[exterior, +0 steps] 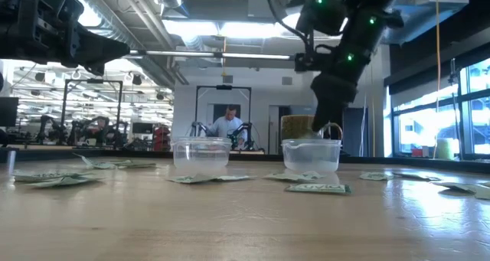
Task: Pick and place items into bin
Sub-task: Put the stevia packet into the right transparent bin
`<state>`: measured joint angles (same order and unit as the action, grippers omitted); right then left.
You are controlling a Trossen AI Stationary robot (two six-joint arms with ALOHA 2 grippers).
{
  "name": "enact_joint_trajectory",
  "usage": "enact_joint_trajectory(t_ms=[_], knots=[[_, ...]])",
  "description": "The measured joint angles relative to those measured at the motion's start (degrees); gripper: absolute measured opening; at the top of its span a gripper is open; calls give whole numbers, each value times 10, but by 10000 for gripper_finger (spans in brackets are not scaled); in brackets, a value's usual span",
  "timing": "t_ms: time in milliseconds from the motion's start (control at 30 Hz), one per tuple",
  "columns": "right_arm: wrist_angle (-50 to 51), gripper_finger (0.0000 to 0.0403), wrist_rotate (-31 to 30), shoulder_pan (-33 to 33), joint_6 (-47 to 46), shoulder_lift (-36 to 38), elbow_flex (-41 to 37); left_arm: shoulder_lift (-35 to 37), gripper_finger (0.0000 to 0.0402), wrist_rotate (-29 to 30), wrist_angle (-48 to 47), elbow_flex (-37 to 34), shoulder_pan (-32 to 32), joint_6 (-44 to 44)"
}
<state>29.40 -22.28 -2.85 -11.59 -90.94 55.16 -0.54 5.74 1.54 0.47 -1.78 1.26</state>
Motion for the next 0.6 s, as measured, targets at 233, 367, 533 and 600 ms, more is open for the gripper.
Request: enact_joint_trajectory(t_ms=[233,367,533,600], knots=[[96,120,0,0,-4,2,49,-6,33,0,0,0,0,0],[176,125,16,7,-31,15,80,-6,33,0,-1,0,0,0],[228,123,44,44,-63,65,83,-6,33,-1,0,0,0,0],[251,122,44,62,-90,83,83,-6,33,-2,0,0,0,0]])
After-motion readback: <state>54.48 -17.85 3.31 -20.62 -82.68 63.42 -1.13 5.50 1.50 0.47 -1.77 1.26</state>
